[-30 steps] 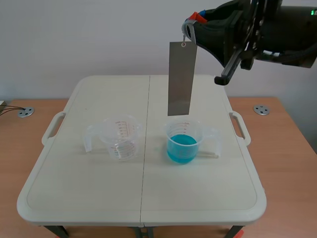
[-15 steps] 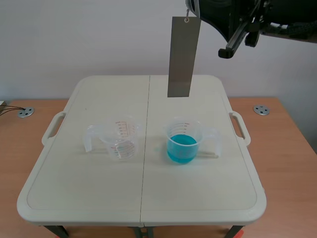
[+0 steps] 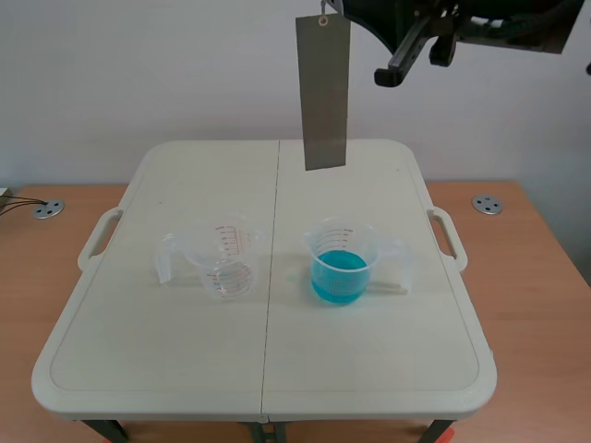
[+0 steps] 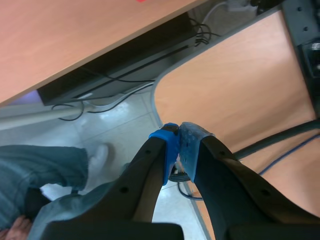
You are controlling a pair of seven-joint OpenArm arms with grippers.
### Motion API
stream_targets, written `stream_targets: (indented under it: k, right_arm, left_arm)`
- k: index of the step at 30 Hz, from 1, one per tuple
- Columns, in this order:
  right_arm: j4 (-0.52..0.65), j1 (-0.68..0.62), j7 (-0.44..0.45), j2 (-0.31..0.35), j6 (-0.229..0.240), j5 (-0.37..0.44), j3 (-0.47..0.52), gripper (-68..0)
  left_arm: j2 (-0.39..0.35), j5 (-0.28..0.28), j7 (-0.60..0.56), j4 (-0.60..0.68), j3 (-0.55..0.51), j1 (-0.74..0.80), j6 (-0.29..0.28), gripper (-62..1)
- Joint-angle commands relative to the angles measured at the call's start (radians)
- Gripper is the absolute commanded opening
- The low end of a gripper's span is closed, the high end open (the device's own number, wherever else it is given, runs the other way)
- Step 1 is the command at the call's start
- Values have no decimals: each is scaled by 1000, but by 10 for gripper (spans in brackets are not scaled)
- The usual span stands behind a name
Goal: Hold the metal plate by the orange handle, dip it into the blue solution, take it out and point at it, then put the plate back in the beaker on the left.
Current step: 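Put the plate into the left beaker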
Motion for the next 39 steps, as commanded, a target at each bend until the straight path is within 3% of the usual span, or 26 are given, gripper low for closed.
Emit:
stream_targets:
  k: [1,15,23,39]
  right_arm:
    - [24,32,2,-22,5,14,0,-660]
    - [-27,103,-116,-196,5,6,-79,-660]
    - [-97,146,-129,-269,5,1,-97,-660]
    - [-210,176,-141,-341,5,-23,-140,-660]
  left_arm:
    - [-8,2,-11,6,1,0,-10,-582]
    - [-8,2,-11,6,1,-5,-79,-582]
    - [-8,0,-10,6,1,-5,-85,-582]
    - [-8,0,-11,6,1,-6,-85,-582]
